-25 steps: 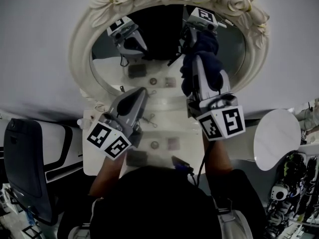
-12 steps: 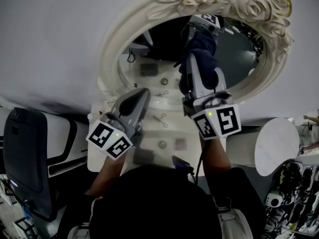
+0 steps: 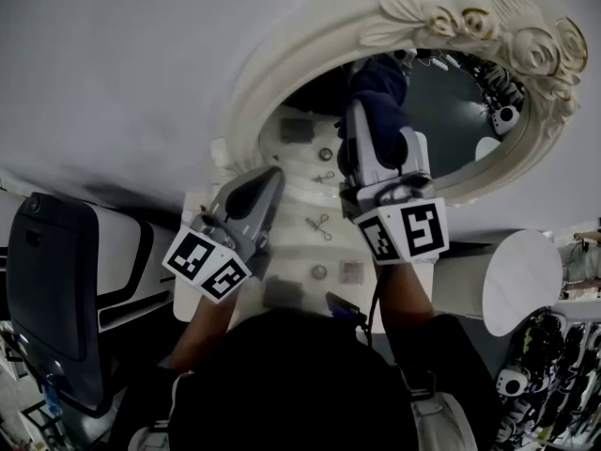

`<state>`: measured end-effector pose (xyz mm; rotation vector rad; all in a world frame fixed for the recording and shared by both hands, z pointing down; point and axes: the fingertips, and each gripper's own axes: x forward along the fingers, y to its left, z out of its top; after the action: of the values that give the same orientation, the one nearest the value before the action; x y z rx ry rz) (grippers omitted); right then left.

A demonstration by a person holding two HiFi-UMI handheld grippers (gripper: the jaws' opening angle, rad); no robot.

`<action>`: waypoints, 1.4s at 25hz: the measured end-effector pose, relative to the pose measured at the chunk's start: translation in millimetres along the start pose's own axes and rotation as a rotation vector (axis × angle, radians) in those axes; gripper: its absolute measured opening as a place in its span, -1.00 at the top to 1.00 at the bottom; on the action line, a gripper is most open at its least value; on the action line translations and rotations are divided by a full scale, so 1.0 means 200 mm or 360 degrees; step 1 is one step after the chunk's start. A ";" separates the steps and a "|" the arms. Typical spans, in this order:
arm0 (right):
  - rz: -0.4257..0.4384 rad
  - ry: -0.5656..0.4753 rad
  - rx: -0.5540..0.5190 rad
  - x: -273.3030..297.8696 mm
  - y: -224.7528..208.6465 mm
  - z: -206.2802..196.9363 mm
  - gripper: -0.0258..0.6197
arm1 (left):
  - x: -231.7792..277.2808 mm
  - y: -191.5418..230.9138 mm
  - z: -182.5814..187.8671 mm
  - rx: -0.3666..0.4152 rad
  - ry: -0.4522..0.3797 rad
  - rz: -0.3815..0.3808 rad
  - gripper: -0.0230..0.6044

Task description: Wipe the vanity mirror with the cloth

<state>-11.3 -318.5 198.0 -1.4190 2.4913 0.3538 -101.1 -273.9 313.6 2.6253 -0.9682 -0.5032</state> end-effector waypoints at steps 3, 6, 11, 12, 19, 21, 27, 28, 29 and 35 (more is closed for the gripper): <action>0.0019 0.0015 -0.0013 0.05 0.08 -0.03 0.83 | -0.05 0.04 0.02 -0.0006 -0.0007 0.0010 0.92; 0.0036 0.0025 -0.0010 0.10 0.16 -0.06 0.83 | -0.11 0.09 0.04 -0.0014 -0.0014 0.0029 0.92; 0.0053 0.0038 0.0007 0.16 0.26 -0.11 0.83 | -0.19 0.16 0.07 -0.0018 -0.0022 0.0049 0.92; 0.0058 0.0041 0.0011 0.17 0.28 -0.12 0.83 | -0.20 0.17 0.07 -0.0018 -0.0023 0.0053 0.92; 0.0029 0.0021 0.0057 0.20 0.31 -0.14 0.84 | -0.26 0.21 0.10 -0.0011 -0.0027 0.0076 0.92; 0.0038 0.0025 0.0079 0.20 0.31 -0.14 0.84 | -0.28 0.22 0.11 -0.0011 -0.0029 0.0084 0.92; 0.0086 0.0037 0.0120 0.16 0.34 -0.12 0.83 | -0.30 0.17 0.13 0.0014 -0.0050 0.0091 0.92; 0.0088 0.0032 0.0122 0.14 0.35 -0.11 0.83 | -0.30 0.15 0.13 0.0019 -0.0054 0.0092 0.92; 0.0090 0.0027 0.0126 0.13 0.36 -0.10 0.83 | -0.31 0.14 0.14 0.0023 -0.0057 0.0093 0.92; 0.0090 -0.0013 0.0134 0.01 0.37 0.01 0.83 | -0.33 0.00 0.15 0.0048 -0.0074 0.0073 0.92</action>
<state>-76.0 -283.3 201.4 -1.3149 2.5125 0.2614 -161.0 -235.4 300.6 2.6224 -1.0559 -0.5451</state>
